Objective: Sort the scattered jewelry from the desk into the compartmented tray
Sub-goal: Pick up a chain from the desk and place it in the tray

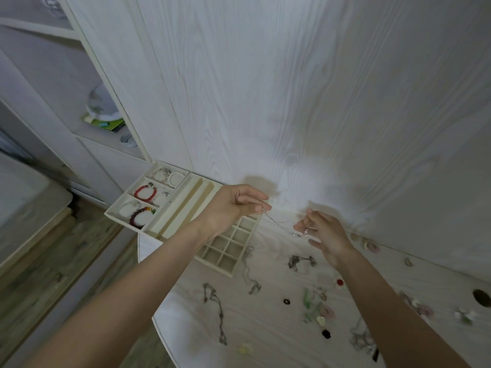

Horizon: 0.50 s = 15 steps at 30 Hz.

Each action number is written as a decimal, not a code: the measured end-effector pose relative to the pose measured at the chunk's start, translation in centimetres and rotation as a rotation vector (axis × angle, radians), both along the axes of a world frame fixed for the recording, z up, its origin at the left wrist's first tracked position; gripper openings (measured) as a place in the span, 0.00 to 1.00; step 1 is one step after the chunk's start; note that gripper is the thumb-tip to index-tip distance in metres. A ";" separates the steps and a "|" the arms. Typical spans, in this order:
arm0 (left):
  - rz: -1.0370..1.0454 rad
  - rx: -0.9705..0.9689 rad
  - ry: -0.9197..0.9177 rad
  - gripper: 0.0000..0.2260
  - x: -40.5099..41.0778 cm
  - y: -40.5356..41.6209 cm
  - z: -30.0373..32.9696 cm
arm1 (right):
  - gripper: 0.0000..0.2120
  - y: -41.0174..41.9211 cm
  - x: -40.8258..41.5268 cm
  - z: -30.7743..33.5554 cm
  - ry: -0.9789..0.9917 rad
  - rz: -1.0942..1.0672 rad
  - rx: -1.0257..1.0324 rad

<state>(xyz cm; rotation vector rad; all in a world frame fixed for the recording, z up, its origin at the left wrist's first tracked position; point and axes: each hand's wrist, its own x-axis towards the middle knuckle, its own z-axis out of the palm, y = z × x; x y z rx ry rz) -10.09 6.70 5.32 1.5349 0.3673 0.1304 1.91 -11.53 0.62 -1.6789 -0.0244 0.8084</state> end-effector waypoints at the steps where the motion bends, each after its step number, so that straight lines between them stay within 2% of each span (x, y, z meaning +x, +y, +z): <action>1: 0.005 0.002 -0.018 0.09 0.1 -0.1 0.2 | 0.15 0.0 0.0 0.1 0.007 -0.001 0.026; 4: 0.016 -0.005 -0.044 0.08 0.5 -0.5 0.6 | 0.15 0.0 -0.2 0.3 0.062 0.015 0.131; 12: 0.009 0.064 -0.036 0.07 1.2 -1.8 0.7 | 0.11 0.3 -0.6 2.2 -0.056 0.225 0.033; 15: 0.014 0.103 -0.039 0.06 1.5 -2.1 0.8 | 0.08 0.3 -0.6 2.9 -0.073 0.321 0.068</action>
